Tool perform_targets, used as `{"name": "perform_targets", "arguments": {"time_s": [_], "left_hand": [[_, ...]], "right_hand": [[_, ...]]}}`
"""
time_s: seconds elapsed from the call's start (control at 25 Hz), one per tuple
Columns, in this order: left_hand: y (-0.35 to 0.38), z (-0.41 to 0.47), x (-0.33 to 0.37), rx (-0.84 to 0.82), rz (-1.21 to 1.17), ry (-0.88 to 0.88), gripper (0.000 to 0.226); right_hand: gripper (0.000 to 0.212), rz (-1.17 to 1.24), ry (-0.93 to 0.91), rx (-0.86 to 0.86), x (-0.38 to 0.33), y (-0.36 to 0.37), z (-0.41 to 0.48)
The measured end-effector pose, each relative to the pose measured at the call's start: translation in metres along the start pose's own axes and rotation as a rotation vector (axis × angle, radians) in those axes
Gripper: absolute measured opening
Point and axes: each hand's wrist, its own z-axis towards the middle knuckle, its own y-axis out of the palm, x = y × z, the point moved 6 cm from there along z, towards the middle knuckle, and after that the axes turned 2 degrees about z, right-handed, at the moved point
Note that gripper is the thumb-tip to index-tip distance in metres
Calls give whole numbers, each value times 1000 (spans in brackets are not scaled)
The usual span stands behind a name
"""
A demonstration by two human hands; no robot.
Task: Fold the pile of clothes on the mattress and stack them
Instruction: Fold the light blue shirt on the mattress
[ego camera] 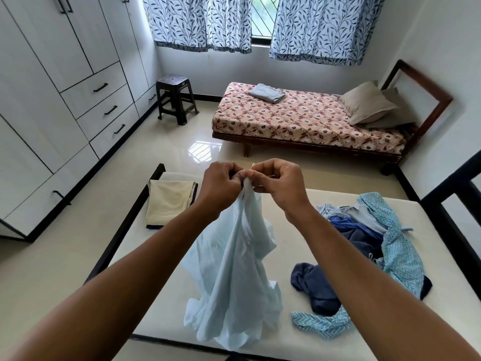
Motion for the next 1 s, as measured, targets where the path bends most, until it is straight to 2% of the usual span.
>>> {"name": "perform_targets", "arguments": {"time_s": [0.16,0.28,0.4,0.52,0.6,0.68,0.76,0.84,0.92,1.0], "left_hand": [[7,-3,-3,-12,-24,-41,18],[11,-6,-10,-23,-129,-124,16],[10,-10,-10,-42,-288,-201,13],[1,-4,-7,-12,-337,-225,16],[-7,0,-4,21,-357,-232,16],[-12,3,-4,32,-375,-245,15],[-14,6,-4,34,-381,-255,14],[-16,8,-6,48,-392,-264,14],[-18,10,-10,60,-391,-273,14],[-18,13,-13,60,-396,-275,16]], "right_hand": [[15,82,1,-39,6,-2,-2],[8,70,-22,-47,7,-3,-3],[14,2,-18,-31,13,-3,-2],[22,-94,-94,60,19,-6,-12],[13,-120,-160,2,25,0,-24],[24,-205,-202,-87,30,8,-38],[30,-269,-230,-42,31,9,-42],[25,-271,-255,16,29,9,-40],[21,-272,-254,24,29,11,-38],[19,-199,-147,-2,34,15,-35]]}}
